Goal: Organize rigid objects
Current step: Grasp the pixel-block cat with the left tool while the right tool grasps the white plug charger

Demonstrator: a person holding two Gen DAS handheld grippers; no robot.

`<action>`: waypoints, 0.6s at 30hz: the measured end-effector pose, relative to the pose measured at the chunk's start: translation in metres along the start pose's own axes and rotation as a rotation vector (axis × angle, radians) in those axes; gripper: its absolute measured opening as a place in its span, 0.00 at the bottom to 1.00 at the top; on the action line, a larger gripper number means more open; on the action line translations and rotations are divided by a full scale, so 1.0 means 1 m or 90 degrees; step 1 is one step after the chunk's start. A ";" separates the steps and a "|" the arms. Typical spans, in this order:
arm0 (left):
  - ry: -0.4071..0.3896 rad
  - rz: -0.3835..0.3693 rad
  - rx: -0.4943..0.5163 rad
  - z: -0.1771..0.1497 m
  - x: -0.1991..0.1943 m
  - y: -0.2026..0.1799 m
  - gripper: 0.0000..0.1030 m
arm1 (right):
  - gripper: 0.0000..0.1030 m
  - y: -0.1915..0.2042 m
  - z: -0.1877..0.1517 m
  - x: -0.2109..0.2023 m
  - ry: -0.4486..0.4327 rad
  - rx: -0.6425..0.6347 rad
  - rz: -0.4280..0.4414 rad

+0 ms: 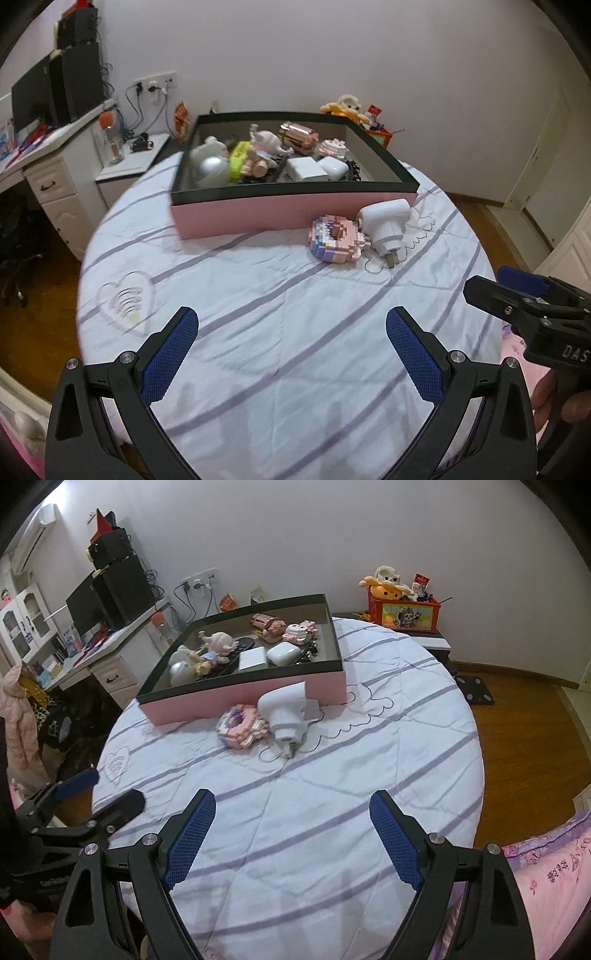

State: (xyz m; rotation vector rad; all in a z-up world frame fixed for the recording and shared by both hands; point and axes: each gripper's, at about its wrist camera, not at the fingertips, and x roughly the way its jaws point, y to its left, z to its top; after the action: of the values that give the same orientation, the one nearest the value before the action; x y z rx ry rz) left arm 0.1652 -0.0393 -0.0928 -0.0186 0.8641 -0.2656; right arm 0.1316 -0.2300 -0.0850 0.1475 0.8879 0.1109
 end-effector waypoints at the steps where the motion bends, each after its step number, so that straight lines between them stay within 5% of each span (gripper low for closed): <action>1: 0.004 -0.003 0.002 0.003 0.007 -0.002 1.00 | 0.84 -0.001 0.002 0.002 0.002 0.000 -0.001; 18: 0.058 -0.007 0.046 0.029 0.090 -0.016 1.00 | 0.84 -0.008 0.052 0.089 0.056 0.017 0.017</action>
State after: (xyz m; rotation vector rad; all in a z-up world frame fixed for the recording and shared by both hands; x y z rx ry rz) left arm 0.2391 -0.0793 -0.1397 0.0562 0.9445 -0.3094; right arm 0.2282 -0.2284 -0.1221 0.1801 0.9752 0.1319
